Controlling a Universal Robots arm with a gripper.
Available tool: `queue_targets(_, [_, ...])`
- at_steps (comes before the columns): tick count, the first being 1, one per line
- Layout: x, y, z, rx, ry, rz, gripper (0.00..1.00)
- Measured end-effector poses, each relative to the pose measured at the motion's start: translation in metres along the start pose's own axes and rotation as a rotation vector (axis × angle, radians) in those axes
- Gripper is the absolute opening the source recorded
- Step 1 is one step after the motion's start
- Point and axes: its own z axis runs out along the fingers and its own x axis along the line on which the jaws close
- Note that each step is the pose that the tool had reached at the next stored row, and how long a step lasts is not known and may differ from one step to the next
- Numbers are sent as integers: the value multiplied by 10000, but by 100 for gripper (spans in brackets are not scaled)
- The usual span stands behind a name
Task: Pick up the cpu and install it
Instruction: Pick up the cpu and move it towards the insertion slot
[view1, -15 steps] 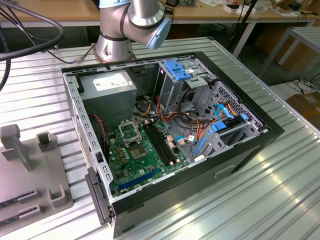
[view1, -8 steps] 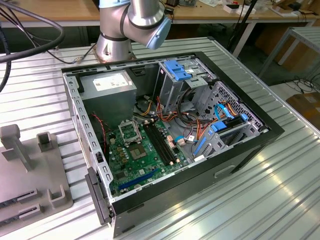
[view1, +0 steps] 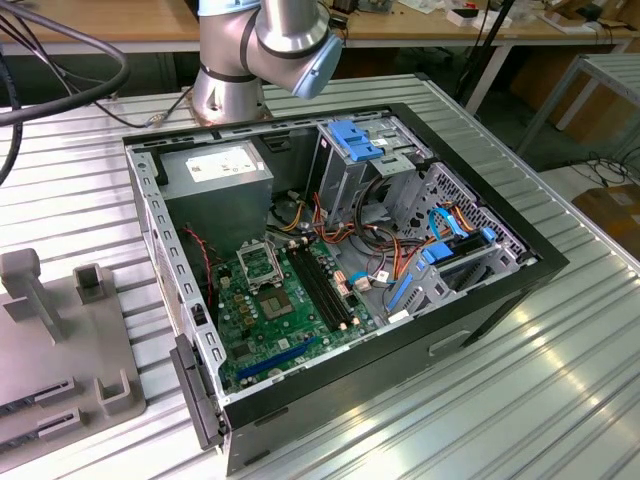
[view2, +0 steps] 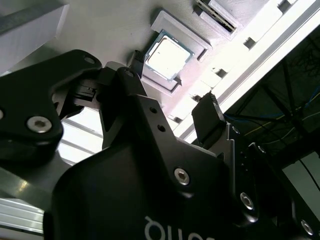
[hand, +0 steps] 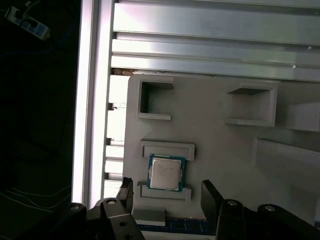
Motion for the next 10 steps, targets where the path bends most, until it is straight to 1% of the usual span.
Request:
queue_targets(3, [0, -5, 36, 1, 1, 2, 66])
queue_targets(4, [-2, -6, 68, 1, 1, 1, 66])
queue_targets(10, [-34, -9, 194, 2, 2, 1, 66])
